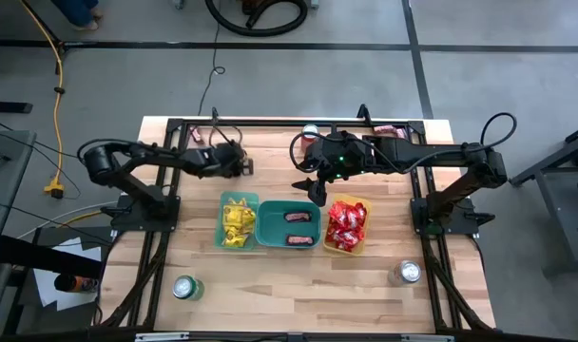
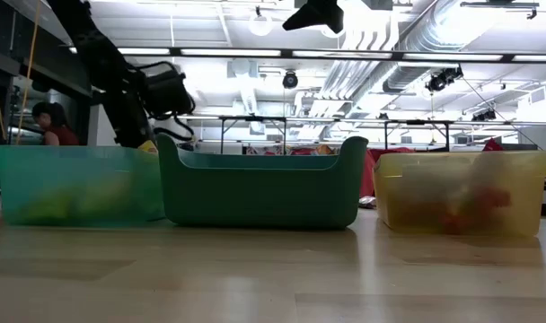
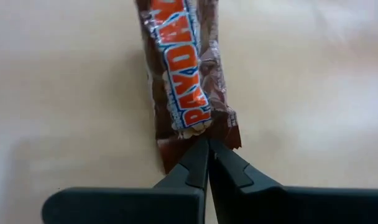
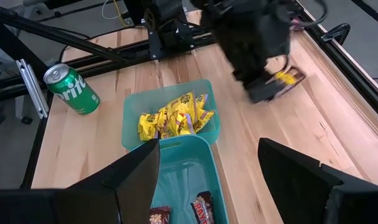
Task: Sort candy
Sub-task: Put the brown chocolate into the green bin
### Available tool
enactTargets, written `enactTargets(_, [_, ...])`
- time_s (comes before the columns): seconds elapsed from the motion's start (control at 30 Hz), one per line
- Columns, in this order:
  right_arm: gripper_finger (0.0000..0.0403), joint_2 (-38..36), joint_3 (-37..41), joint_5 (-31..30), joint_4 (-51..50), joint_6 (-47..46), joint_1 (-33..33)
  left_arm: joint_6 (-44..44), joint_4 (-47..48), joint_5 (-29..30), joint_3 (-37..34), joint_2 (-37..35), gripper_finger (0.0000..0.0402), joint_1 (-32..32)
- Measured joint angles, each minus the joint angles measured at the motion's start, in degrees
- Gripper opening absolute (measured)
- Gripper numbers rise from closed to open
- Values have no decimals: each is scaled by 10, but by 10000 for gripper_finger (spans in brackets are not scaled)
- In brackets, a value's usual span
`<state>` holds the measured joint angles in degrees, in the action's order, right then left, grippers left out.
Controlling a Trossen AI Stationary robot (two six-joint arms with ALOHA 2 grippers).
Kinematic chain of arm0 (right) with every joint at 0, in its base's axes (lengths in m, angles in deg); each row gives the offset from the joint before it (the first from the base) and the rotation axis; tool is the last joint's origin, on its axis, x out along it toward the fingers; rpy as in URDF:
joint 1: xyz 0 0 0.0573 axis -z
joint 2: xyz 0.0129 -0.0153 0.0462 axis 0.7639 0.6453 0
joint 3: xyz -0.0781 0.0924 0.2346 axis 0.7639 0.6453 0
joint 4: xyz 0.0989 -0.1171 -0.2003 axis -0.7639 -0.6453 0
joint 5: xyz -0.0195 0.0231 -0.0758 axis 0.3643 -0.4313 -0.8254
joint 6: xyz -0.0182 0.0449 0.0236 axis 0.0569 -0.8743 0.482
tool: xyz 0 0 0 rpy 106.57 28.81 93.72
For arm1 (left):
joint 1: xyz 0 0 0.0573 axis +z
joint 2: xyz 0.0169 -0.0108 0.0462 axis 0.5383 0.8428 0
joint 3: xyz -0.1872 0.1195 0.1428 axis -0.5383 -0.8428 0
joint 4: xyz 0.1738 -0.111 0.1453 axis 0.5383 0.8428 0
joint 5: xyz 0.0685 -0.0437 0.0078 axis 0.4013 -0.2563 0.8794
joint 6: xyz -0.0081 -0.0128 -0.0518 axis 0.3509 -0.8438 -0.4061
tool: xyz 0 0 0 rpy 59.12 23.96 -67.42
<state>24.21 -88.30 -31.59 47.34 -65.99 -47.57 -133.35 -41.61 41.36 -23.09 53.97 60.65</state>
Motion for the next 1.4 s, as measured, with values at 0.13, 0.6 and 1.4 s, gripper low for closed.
enactTargets(0.13, [268,0,0,0,0,0,0,0,10,-10,-5,-51,0,-49])
enactTargets(0.6, [268,0,0,0,0,2,0,121,24,-11,-1,-236,26,-44])
enactTargets(1.4, [268,0,0,0,0,6,0,6,-101,76,2,13,223,-49])
